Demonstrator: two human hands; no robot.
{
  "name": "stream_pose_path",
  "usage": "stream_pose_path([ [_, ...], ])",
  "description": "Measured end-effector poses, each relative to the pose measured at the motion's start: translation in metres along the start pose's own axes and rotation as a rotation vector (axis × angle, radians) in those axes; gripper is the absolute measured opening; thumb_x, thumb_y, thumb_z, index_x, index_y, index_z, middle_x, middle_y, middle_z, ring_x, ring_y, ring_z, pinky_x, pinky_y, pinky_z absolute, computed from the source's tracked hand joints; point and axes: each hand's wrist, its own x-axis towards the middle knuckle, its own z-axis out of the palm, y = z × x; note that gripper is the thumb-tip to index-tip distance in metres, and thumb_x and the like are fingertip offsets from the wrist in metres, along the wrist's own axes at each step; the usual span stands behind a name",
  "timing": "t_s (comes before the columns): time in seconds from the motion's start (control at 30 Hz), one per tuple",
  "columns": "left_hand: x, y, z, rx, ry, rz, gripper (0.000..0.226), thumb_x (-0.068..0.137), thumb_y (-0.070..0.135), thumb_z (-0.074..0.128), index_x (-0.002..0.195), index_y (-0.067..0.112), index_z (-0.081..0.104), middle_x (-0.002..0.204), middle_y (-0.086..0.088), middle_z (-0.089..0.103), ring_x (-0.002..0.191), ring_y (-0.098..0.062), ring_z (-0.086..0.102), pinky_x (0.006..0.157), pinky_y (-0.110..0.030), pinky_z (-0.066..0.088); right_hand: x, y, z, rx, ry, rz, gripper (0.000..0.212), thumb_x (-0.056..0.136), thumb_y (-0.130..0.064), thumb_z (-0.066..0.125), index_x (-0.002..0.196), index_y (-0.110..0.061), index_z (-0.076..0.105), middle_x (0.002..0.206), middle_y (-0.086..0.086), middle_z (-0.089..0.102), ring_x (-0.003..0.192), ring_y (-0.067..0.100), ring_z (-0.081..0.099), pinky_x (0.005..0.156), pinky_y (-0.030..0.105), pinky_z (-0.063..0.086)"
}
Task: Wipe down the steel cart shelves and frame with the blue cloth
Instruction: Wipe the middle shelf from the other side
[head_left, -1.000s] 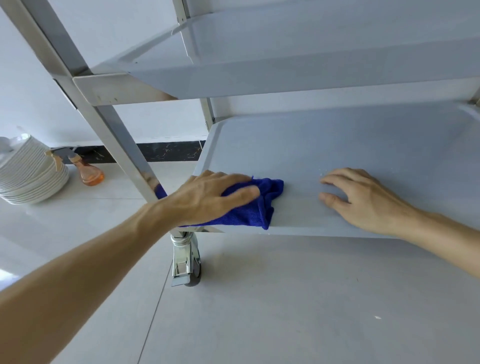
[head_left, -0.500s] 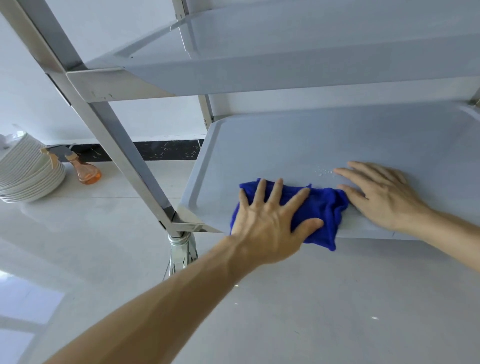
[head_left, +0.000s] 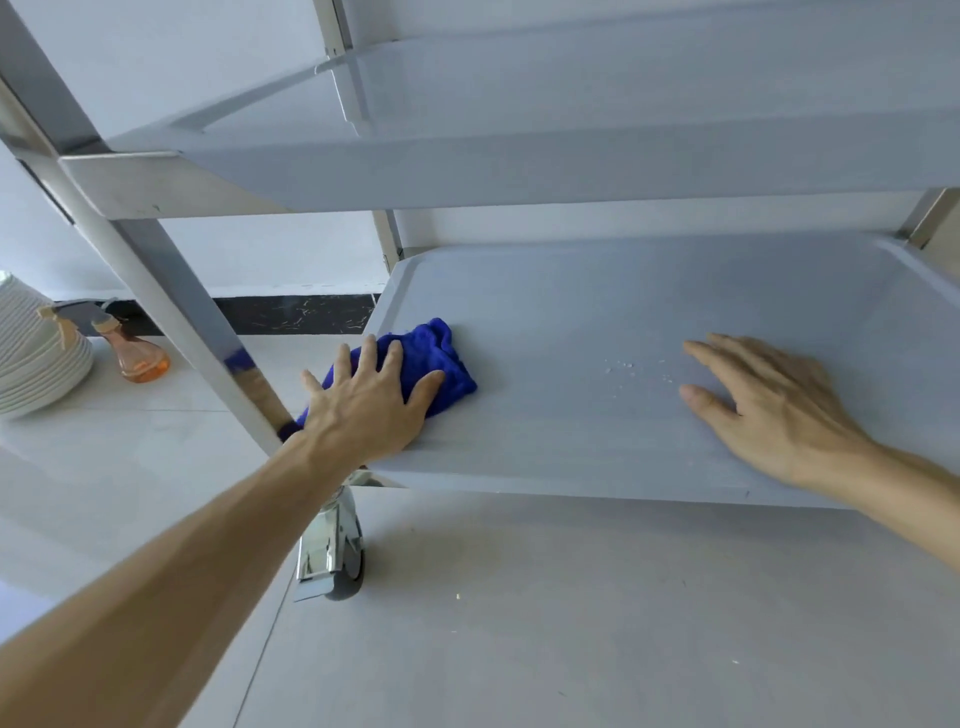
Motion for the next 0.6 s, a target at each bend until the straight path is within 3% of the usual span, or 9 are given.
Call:
stream_pose_path([
  [0.1,-0.002,0.024,0.002,0.007,0.054,0.073,0.074,0.090,0.074,0.010,0.150,0.032,0.023,0.161,0.005,0.020,0.148,-0.026,0.014,0.109,-0.071,0.017,-0.002,0.008,0.011,-0.040,-0.038,0.119,0.061,0.098,-0.058,0.025,0.154,-0.035,0.023,0.164,-0.010,0.017,0.151,0.014,0.012,0.118,0.049,0.015],
  [0.2,-0.016,0.075,0.002,-0.066,0.063,0.242,0.062,0.092,0.067,0.017,0.148,0.041,0.017,0.159,0.002,0.023,0.146,-0.030,0.017,0.109,-0.072,0.011,0.000,0.008,0.012,-0.031,-0.025,0.112,0.061,0.097,-0.058,0.025,0.154,-0.036,0.025,0.164,-0.011,0.019,0.151,0.014,0.012,0.118,0.049,0.015],
  [0.3,-0.035,0.120,0.003,-0.142,0.061,0.452,0.053,0.090,0.060,0.023,0.139,0.042,0.024,0.155,0.002,0.027,0.144,-0.033,0.020,0.106,-0.072,0.012,0.001,0.011,0.009,-0.018,-0.011,0.123,0.060,0.097,-0.055,0.029,0.153,-0.035,0.030,0.163,-0.011,0.023,0.150,0.014,0.016,0.118,0.048,0.017],
  [0.4,-0.030,0.120,0.004,-0.138,0.012,0.570,0.047,0.095,0.059,0.028,0.139,0.045,0.026,0.160,0.004,0.021,0.149,-0.029,0.012,0.111,-0.071,0.007,-0.001,0.011,0.009,-0.022,-0.008,0.117,0.058,0.098,-0.053,0.031,0.152,-0.034,0.032,0.162,-0.011,0.025,0.150,0.013,0.018,0.117,0.046,0.018],
  [0.5,-0.001,0.092,0.002,-0.111,0.038,0.555,0.048,0.096,0.063,0.027,0.143,0.050,0.029,0.160,0.012,0.023,0.148,-0.021,0.017,0.115,-0.063,0.010,-0.004,0.009,0.011,-0.033,0.032,0.104,0.054,0.100,-0.052,0.036,0.150,-0.032,0.038,0.161,-0.009,0.030,0.149,0.015,0.023,0.115,0.048,0.021],
  [0.6,0.043,0.049,-0.003,-0.083,0.028,0.322,0.052,0.095,0.066,0.026,0.145,0.051,0.030,0.159,0.014,0.025,0.146,-0.019,0.020,0.115,-0.061,0.012,-0.004,0.005,0.011,-0.029,0.065,0.080,0.071,0.090,-0.064,0.023,0.147,-0.028,0.045,0.157,-0.005,0.039,0.146,0.020,0.031,0.113,0.050,0.025],
])
